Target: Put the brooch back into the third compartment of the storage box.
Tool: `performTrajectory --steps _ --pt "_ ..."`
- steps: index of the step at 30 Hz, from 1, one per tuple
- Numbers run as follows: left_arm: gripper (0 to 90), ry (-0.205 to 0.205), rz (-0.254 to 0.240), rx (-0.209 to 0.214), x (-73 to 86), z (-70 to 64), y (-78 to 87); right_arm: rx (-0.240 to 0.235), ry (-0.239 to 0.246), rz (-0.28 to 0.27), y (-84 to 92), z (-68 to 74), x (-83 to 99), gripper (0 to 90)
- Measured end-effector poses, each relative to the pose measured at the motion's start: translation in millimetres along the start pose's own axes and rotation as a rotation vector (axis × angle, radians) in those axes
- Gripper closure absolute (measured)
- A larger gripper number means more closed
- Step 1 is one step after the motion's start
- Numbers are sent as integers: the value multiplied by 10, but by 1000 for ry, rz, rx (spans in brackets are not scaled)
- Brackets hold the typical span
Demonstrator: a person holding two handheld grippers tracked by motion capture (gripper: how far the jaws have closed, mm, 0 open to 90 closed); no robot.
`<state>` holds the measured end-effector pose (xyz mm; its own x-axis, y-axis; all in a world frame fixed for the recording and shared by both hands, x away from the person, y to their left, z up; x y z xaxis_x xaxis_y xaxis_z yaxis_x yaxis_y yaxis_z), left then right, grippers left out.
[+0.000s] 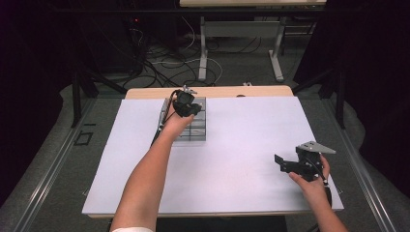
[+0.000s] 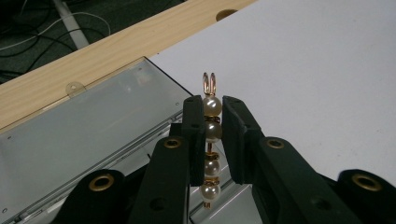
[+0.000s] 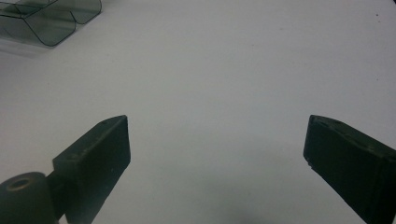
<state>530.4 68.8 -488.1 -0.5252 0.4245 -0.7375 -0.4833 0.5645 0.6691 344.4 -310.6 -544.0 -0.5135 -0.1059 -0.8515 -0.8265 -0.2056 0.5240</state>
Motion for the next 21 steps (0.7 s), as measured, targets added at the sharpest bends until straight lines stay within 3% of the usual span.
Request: performTrajectory --steps 21 --pt "802 7 28 -27 100 74 -160 7 1 -4 -6 8 4 72"
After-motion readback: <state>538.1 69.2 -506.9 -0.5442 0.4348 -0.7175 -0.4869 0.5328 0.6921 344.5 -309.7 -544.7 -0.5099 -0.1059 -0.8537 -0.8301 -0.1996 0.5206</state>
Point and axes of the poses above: each handheld gripper's, and its own axes: y roughly backward along the jaws, x roughly out of its underside, z roughly to its left, the point moved 2 cm from there along -y, roughly forward along the jaws, and after that the axes turned 8 degrees about x, right-handed, at the moved point
